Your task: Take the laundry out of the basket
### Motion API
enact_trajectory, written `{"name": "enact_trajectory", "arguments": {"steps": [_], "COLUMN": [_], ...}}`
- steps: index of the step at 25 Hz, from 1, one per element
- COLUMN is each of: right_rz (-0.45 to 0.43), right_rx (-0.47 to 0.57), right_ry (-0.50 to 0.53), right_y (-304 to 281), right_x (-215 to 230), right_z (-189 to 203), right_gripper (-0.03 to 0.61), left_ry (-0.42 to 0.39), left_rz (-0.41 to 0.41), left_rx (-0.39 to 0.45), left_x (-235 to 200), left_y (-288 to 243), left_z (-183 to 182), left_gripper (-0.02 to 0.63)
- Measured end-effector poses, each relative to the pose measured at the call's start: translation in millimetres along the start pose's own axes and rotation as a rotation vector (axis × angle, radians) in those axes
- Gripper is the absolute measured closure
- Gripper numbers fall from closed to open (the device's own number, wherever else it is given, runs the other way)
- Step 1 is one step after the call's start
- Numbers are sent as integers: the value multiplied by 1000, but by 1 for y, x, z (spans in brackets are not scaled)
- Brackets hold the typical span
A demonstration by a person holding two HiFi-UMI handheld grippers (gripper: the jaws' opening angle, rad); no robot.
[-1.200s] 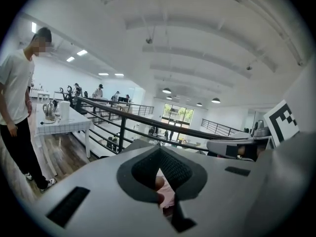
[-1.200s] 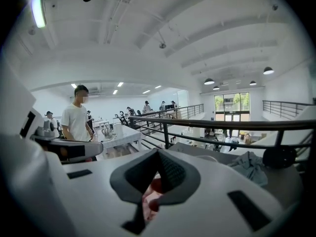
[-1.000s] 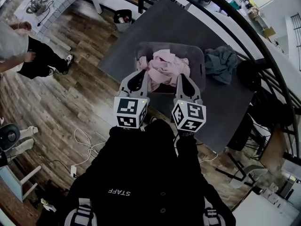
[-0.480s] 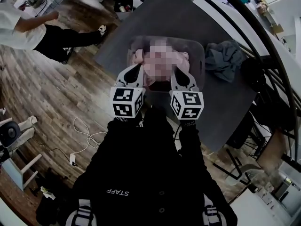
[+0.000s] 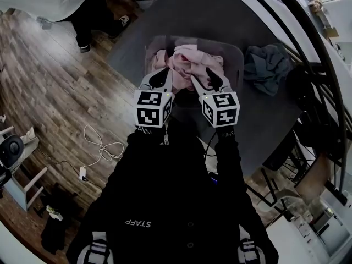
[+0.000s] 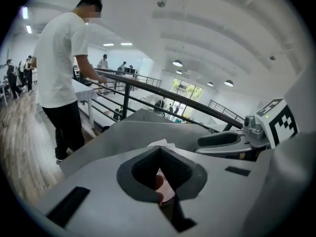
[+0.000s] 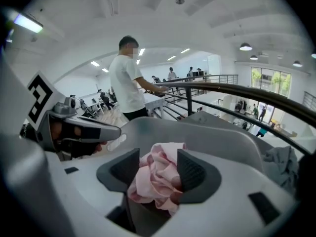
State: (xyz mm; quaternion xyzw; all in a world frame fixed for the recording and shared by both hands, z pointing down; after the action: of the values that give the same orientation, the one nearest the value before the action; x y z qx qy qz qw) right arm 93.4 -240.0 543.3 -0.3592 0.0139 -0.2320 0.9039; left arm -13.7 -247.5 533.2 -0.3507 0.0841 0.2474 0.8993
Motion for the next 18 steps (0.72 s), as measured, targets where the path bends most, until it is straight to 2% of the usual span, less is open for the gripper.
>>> {"name": "enact_trajectory", "arguments": {"steps": [3,11,18], "right_rz": [-40,-112,-168], "right_rx": [-50,-174,-297], "right_ry": [13,33,105], "right_y": [-16,-53,-87], "right_x": [6,25,37], "right_z": [6,27,60], "right_gripper": [305,246,140], "left_ry": [23,53,75], "left_rz": [-11,-27,-47], "left_rx": [-23,-123,-182], "left_x": [-3,-10,-24], "left_y": [-14,-50,-68], "left_z": [2,15,23], "left_gripper": [617,617,617]}}
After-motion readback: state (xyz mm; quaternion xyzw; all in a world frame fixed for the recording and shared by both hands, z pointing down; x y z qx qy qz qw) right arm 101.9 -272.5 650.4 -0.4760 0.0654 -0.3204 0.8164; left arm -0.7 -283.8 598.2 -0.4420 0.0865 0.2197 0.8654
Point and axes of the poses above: the fingertips, and each gripper's own axes: y backward along the fingers, x to its right, z out of its underside, the point moved 1 cm from there along y, backward along the fingers, and after that the axes turned 2 degrees about z, right-handed, at the moved point
